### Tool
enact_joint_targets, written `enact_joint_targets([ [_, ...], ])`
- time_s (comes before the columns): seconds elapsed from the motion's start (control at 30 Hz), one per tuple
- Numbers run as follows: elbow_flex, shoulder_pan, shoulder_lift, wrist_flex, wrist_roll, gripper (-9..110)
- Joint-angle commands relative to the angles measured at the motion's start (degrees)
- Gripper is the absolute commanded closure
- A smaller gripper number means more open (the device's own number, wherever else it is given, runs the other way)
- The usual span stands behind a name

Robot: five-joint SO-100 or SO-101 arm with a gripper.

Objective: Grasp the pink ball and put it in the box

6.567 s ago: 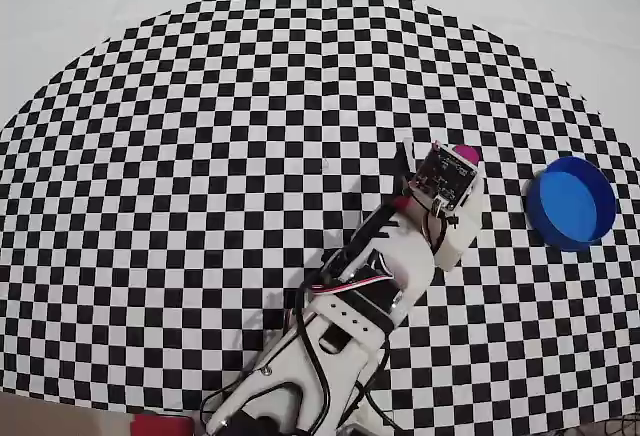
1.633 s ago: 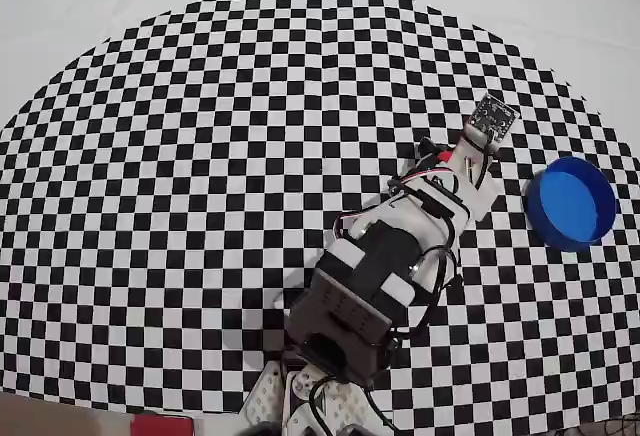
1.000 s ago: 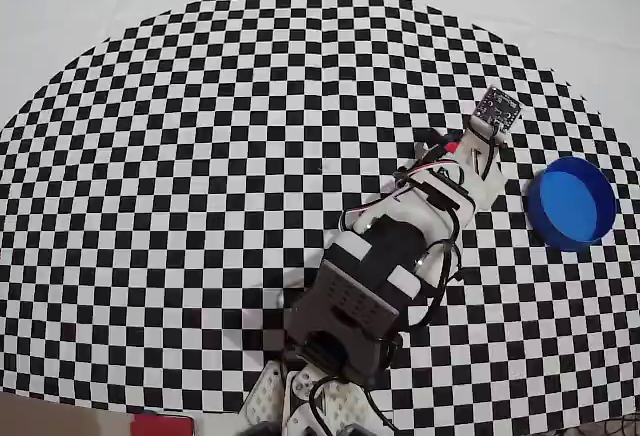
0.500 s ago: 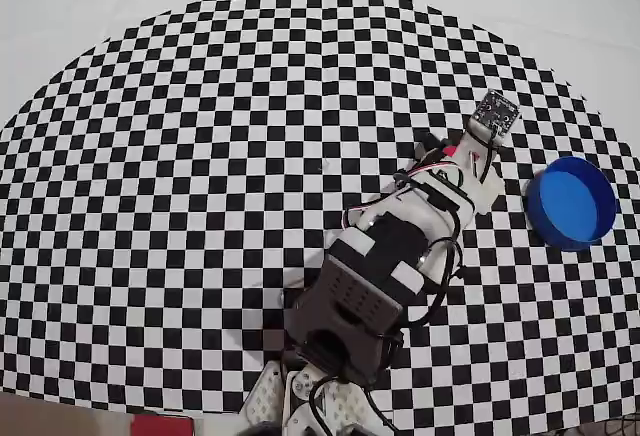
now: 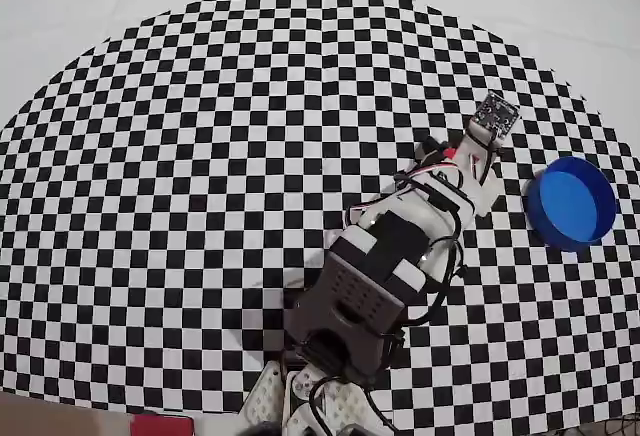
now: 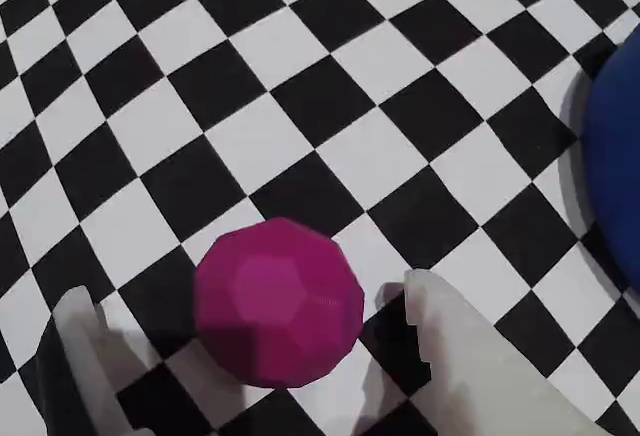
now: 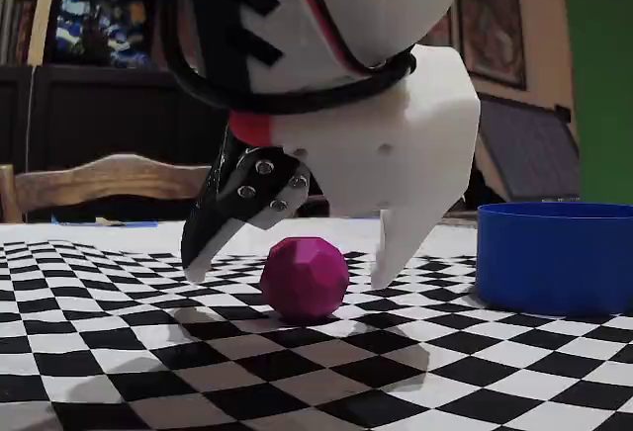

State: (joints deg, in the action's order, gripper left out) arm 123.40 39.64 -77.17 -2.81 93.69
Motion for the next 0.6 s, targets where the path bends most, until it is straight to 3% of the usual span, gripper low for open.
enact_joint_targets([
  [0.0, -1.5, 0.4, -0.2, -0.4, 0.4, 64],
  [0.37, -1.4, 0.4, -0.1, -1.0, 0.4, 65],
  [0.43, -1.3, 0.4, -0.1, -1.3, 0.4, 79],
  [0.47, -1.3, 0.2, -0.1, -1.4, 0.4, 95],
  [0.5, -1.3, 0.2, -0.1, -1.7, 0.4, 101],
  [0.57, -1.2, 0.2, -0.1, -2.0, 0.4, 101],
])
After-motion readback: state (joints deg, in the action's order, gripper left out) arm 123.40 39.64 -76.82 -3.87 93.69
